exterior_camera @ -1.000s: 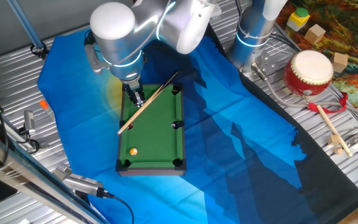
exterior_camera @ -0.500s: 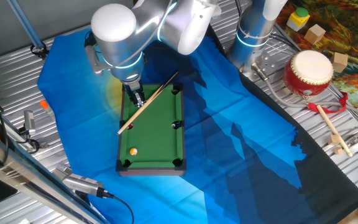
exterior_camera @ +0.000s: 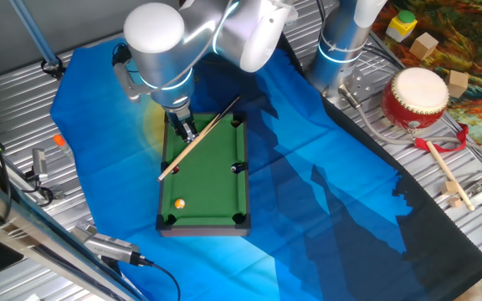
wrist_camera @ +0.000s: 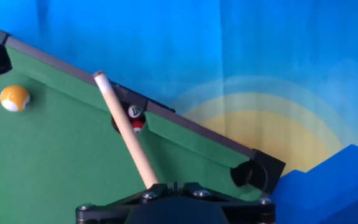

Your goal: Hit the pool ball

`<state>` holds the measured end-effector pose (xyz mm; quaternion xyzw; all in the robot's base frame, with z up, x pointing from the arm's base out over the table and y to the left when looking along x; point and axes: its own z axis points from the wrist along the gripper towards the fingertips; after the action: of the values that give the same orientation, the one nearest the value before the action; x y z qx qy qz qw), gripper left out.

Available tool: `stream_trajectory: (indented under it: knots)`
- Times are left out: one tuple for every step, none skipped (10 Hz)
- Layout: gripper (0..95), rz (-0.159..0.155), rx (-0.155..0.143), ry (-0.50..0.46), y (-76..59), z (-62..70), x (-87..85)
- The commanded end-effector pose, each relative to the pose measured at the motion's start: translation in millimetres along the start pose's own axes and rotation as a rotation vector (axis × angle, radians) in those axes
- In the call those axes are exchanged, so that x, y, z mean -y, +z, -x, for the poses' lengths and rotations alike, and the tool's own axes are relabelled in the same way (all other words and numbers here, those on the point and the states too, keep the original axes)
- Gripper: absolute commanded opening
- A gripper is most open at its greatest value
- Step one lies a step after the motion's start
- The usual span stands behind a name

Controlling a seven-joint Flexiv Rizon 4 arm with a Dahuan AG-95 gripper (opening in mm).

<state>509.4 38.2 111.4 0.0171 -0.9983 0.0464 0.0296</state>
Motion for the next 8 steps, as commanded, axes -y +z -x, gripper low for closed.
stream_trajectory:
  knots:
    - [19.0, 0.002, -0.007, 0.008, 0.1, 1.5, -0.8]
    - [19.0, 0.003, -0.008, 0.010, 0.1, 1.5, -0.8]
    - [19.0, 0.003, -0.006, 0.014, 0.1, 1.5, -0.8]
    - [19.0, 0.002, -0.003, 0.026, 0.1, 1.6, -0.9]
    - [19.0, 0.003, 0.000, 0.036, 0.1, 1.6, -0.9]
    - [19.0, 0.003, 0.002, 0.041, 0.1, 1.6, -0.9]
    - [19.0, 0.004, 0.001, 0.047, 0.0, 1.6, -0.9]
    - [19.0, 0.004, 0.000, 0.050, 0.0, 1.6, -0.9]
